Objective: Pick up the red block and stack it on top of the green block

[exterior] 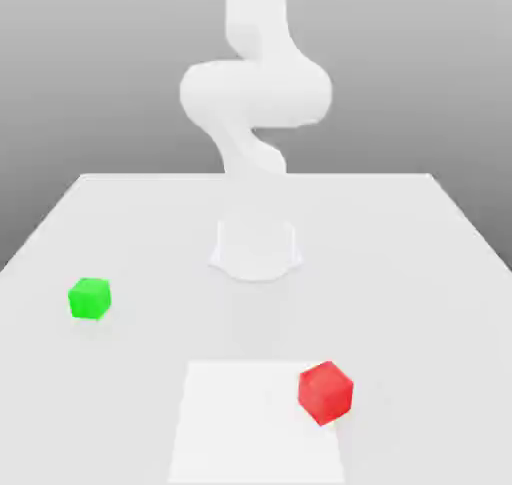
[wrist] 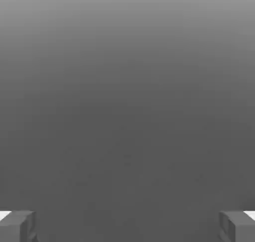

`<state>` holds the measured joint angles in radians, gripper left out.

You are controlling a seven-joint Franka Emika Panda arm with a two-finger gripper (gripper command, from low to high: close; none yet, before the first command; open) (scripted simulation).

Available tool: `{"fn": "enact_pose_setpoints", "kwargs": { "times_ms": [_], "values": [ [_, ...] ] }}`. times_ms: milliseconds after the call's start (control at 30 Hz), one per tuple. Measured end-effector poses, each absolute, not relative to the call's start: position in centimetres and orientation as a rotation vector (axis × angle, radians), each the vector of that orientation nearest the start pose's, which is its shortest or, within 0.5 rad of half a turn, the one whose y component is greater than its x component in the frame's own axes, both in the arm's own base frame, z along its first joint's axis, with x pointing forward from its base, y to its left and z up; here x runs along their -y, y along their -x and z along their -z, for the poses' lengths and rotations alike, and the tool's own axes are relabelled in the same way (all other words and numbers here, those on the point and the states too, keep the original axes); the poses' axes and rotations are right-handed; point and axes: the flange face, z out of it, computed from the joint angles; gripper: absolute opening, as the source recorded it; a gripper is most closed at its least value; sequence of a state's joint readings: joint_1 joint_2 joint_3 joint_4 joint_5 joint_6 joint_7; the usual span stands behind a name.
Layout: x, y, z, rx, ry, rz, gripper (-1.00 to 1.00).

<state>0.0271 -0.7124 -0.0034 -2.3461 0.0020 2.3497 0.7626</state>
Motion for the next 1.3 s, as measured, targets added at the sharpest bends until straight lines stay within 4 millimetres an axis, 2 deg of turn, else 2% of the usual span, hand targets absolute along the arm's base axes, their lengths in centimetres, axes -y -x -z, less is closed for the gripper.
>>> {"fn": "enact_pose_setpoints", "kwargs": {
  "times_ms": [67,167,333,433,567,633,700,867,900,1133,1300],
  "values": [
    [-1.8,-40.6,-61.4,-0.931,2.609,0.846,0.0],
    [-3.2,-43.2,-54.6,-0.855,2.716,0.718,0.0],
    [-5.6,-44.8,-43.1,-0.713,2.874,0.498,0.0],
    [-6.9,-44.3,-36.3,-0.619,2.957,0.361,0.0],
    [-8.3,-42.0,-27.7,-0.483,3.053,0.17,0.0],
    [-9.0,-40.2,-23.7,-0.405,3.095,0.072,0.0],
    [-9.1,-39.2,-20.7,-0.368,3.115,0.018,0.0],
    [-9.0,-38.9,-15.3,-0.36,3.121,0.001,0.0],
    [-9.0,-38.8,-14.6,-0.36,3.121,0.0,-1.0],
    [-9.0,-38.8,-14.7,-0.36,3.121,-0.001,-1.0],
    [-9.0,-38.9,-19.2,-0.361,3.122,0.0,-1.0]
  ]
}}
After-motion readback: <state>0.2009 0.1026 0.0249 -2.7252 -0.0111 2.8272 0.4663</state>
